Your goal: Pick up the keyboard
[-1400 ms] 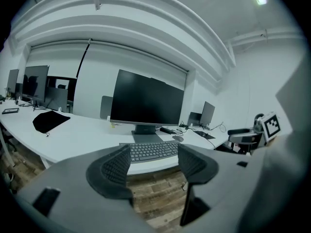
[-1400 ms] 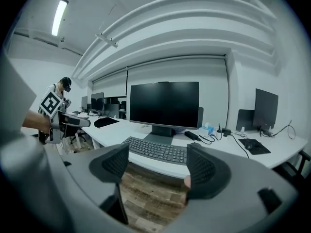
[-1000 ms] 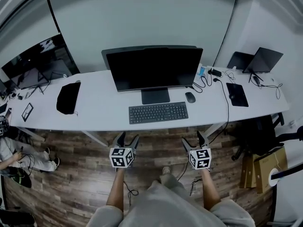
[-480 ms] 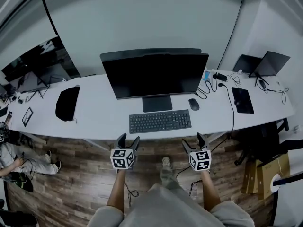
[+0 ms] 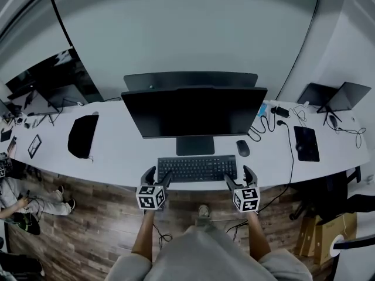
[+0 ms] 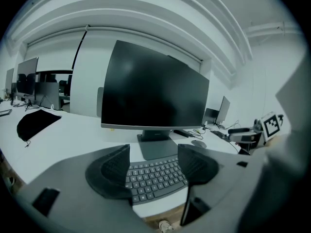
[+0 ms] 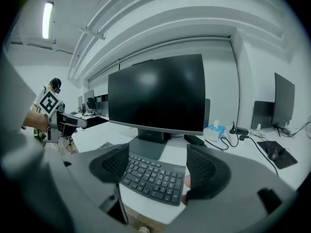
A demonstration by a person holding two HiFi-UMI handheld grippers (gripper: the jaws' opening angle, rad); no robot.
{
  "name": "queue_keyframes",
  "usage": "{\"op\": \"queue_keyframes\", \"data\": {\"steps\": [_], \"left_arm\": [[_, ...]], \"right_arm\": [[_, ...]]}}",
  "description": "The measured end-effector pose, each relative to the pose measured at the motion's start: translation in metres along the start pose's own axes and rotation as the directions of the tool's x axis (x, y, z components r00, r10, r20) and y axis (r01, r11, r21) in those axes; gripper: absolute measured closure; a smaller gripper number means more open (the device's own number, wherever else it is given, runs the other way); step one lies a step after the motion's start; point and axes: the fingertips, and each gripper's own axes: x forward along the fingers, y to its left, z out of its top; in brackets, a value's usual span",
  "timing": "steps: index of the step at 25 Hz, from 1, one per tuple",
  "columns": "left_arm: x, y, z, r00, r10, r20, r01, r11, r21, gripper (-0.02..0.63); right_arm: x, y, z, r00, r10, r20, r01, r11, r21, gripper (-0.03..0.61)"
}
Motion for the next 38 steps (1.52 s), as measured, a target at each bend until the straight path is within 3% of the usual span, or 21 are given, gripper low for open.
{"op": "queue_keyframes", "data": {"steps": [8,20,38], "left_arm": [[0.042,0.010,0.016,0.998,0.067,-0.016,-0.068,0.997,-0.037,0.321],[0.059,0.041,0.022,0.988,0.152,-0.031,-0.154,0.986,-0.057,0.319],[0.094,0.073,-0.022,0.982,0.061,-0.180,-0.078,0.993,-0.090,0.311]], "right_arm": [[0.063,-0.033,0.018,0.997,0.071,-0.016,-0.071,0.997,-0.010,0.215],[0.113,-0.038,0.014,0.989,0.139,-0.056,-0.140,0.990,-0.002,0.215],[0.130,-0.035,-0.023,0.979,0.089,-0.183,-0.077,0.995,0.069,0.190]]}}
